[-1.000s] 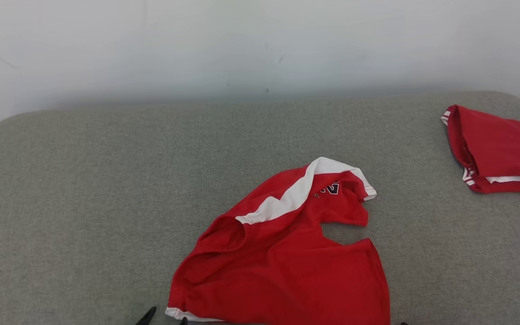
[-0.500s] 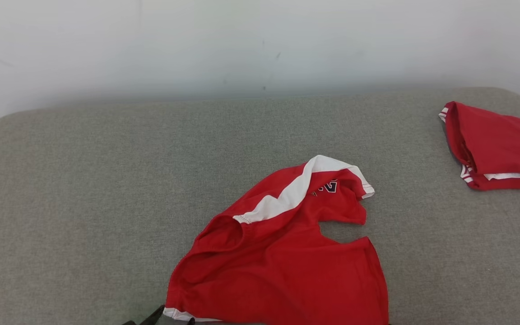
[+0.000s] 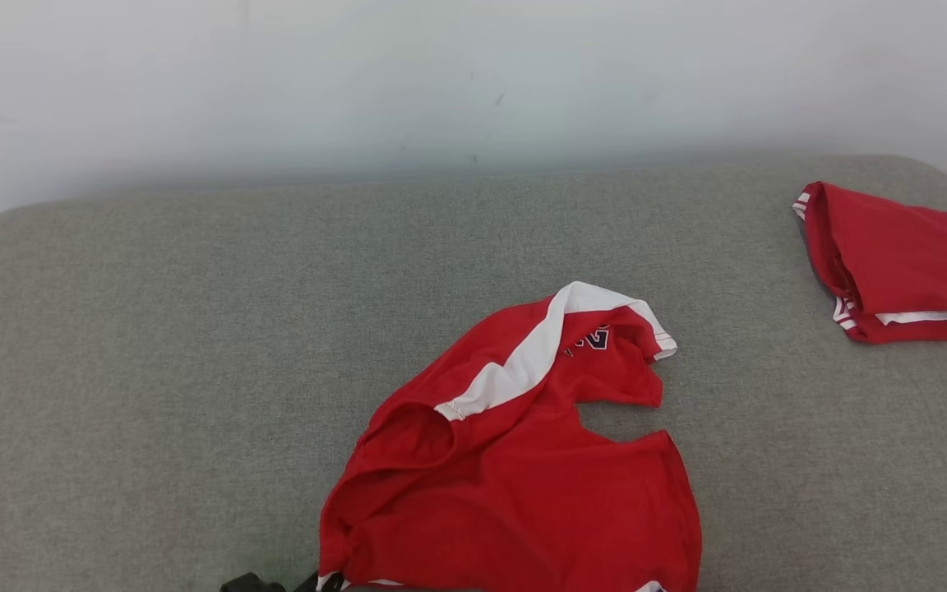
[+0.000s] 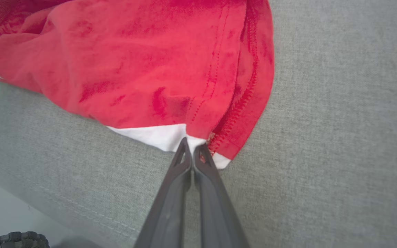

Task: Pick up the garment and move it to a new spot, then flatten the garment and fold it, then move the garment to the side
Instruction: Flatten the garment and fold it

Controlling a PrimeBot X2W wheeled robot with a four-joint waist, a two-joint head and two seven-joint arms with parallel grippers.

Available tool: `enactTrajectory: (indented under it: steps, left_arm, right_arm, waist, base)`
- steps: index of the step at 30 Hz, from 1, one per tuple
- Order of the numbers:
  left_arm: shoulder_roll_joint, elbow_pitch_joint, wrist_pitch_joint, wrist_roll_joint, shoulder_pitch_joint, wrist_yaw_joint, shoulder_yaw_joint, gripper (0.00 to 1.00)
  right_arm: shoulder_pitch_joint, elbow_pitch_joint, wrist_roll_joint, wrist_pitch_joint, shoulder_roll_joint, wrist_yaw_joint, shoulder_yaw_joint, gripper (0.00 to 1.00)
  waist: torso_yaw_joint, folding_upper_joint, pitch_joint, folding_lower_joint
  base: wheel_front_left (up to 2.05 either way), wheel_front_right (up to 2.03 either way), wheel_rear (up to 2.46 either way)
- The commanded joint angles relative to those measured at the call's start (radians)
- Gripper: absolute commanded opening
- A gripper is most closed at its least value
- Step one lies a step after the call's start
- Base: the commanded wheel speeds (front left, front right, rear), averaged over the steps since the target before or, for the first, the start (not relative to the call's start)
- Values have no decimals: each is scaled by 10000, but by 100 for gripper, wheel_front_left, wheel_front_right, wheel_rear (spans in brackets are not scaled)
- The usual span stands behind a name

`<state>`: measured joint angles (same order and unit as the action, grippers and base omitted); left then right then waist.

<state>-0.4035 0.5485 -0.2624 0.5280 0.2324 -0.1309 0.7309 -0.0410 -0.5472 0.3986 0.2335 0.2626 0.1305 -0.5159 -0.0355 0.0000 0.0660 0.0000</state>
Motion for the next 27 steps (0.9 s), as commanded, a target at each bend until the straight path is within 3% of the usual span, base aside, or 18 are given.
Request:
enactTrajectory:
  steps: [1,6,15,20,27]
  left_arm:
    - [-16,-48,-27,-1,56,11,-6,0]
    - [-114,-637,-28,-31,-280,11,-320,0]
    - [-489,-2198,-15,-69,204,13,-1132,0]
    - [-779,-2978,515,156,1562,13,-1222,0]
    - [-1126,-3694,1731,1024,4949,14,-1135,0]
  right_arm:
    - [-67,-15,101,73,-23,-1,-2,0]
    - [13,341,150,245,185,-1,117,0]
    - [-654,2062,86,296,597,-1,762,0]
    - [-1843,2706,469,-31,885,-1,1093,0]
    - [-4857,2855,789,-425,1032,-1,1455,0]
  waist:
    - [21,0,-18,0]
    - [99,0,-67,0]
    - [-9,0,-7,0]
    - [-84,0,338,0]
    - [-255,0,1770,0]
  base:
    - [0,0,0]
    - [0,0,0]
    - [0,0,0]
    - [0,0,0]
    - [0,0,0]
